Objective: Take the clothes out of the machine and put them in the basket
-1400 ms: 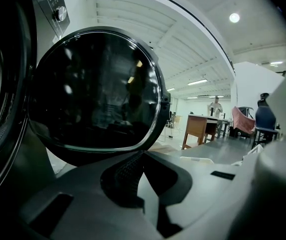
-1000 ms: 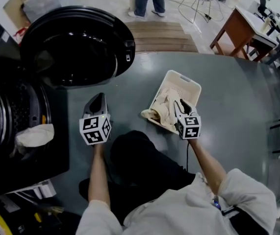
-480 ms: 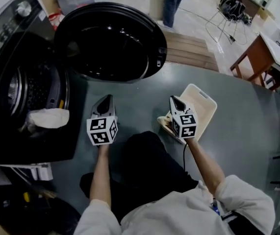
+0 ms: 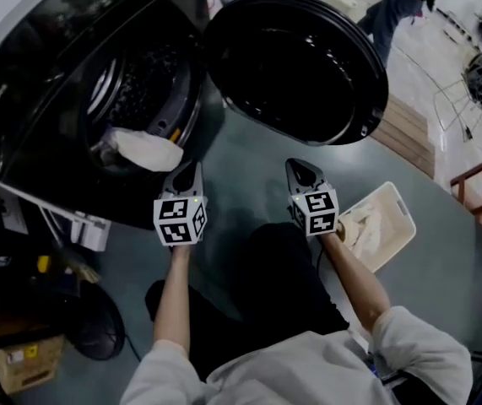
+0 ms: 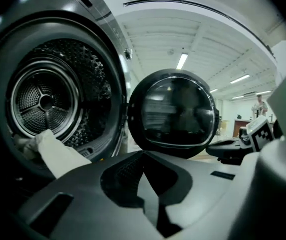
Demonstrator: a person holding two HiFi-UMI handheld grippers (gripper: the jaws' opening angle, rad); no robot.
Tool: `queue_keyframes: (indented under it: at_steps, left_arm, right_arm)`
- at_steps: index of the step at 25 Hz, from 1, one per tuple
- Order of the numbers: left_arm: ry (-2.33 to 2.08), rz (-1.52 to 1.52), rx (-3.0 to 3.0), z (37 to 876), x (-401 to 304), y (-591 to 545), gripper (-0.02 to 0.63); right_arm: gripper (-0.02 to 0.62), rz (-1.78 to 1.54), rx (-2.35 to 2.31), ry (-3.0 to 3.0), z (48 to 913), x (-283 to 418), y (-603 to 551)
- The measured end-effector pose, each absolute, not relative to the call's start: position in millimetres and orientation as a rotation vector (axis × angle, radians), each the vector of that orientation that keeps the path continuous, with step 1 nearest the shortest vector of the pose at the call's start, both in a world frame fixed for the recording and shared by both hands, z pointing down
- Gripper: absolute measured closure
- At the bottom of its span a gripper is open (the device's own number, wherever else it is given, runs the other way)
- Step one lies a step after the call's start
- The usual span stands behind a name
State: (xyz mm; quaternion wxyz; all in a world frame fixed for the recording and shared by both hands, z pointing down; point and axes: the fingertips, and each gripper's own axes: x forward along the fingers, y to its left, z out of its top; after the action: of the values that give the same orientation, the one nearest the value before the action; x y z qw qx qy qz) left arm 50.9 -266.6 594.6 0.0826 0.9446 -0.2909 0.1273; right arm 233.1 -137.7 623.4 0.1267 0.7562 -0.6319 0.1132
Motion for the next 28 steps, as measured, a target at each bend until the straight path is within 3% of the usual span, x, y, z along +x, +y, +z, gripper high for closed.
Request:
queue_keyframes:
  at_steps: [15,28]
  left_arm:
    - [-1.344,0.314,2.603,587.0,-114.4,-307.3,0.588]
    - [-1.563,0.224,2.461,578.1,-193.0,-310.2,0.588]
  right_arm:
    - [0.571,0.197,1.755,-2.292,598.1,76.9,-302.9]
    - [0.569,0.108,1.488,-2.455,585.6,-30.0,-389.4]
